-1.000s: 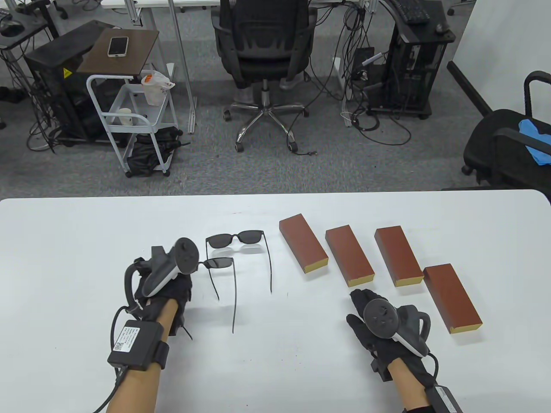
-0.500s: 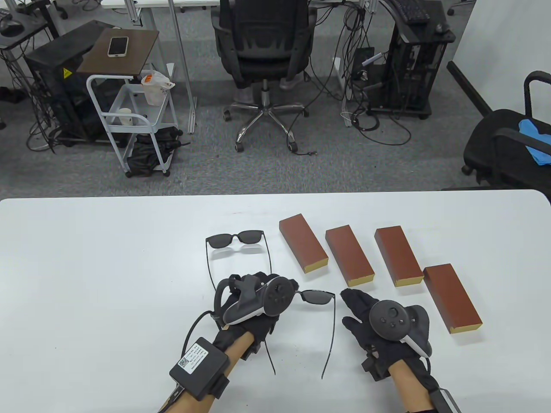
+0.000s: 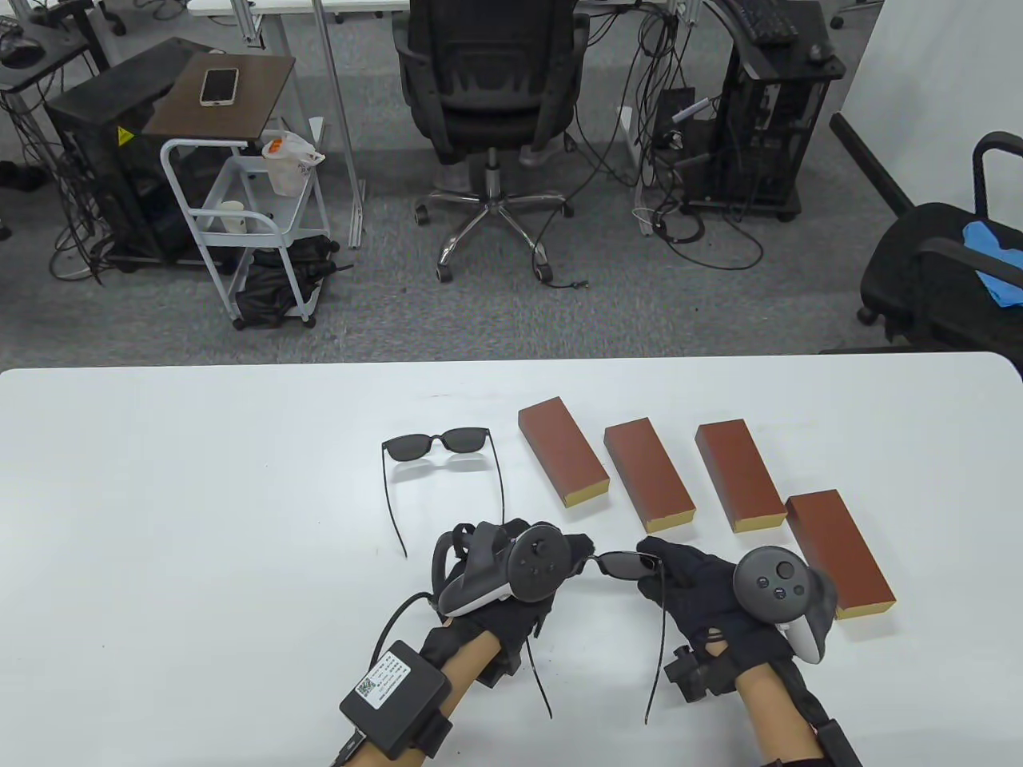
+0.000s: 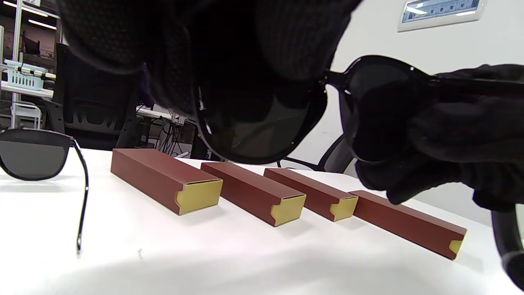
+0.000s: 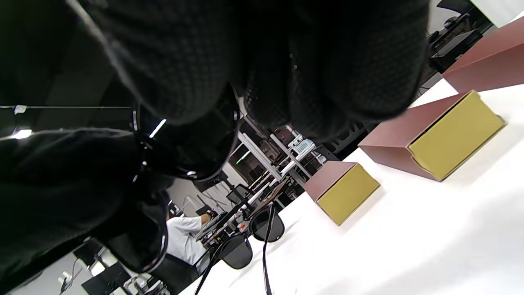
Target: Slide to open storage boxes and store sunglasses
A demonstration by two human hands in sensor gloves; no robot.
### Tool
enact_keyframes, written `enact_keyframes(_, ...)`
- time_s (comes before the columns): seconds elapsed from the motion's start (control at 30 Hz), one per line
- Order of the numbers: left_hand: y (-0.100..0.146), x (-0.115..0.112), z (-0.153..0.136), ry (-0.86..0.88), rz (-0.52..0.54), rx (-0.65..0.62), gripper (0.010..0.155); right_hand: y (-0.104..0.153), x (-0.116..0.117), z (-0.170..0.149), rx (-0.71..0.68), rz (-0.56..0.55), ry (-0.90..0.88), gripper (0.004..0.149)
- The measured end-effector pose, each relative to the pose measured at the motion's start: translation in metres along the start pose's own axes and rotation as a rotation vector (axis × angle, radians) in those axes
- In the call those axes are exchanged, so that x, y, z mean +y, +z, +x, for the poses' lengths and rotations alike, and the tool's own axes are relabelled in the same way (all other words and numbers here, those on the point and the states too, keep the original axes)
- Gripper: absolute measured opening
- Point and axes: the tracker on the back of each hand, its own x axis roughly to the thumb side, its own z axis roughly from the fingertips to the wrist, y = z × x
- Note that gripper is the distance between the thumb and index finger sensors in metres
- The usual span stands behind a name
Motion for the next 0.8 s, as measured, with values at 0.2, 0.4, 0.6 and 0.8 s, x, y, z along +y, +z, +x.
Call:
enact_keyframes(0.2,0.004,0.0,0.003,0.041,0.003,0.0,0.045,0.001,-0.004,-0.004,0.039,-0.028,-0.089,0.039)
enact_keyframes(0.4,0.003,0.003,-0.013,0.287,-0.055,0.077,0.045,0.002,-0.004,-0.001,0.091,-0.089,-0.146,0.037)
enact_keyframes(0.6,0.009,0.0,-0.041,0.702,-0.053,0.134,0.053,0.003,-0.004,0.0,0.171,-0.169,-0.168,0.038)
enact_keyframes(0.8,0.018,-0.019,-0.06,1.219,-0.027,0.152,0.068,0.006,0.0,0.0,0.27,-0.187,-0.283,0.04)
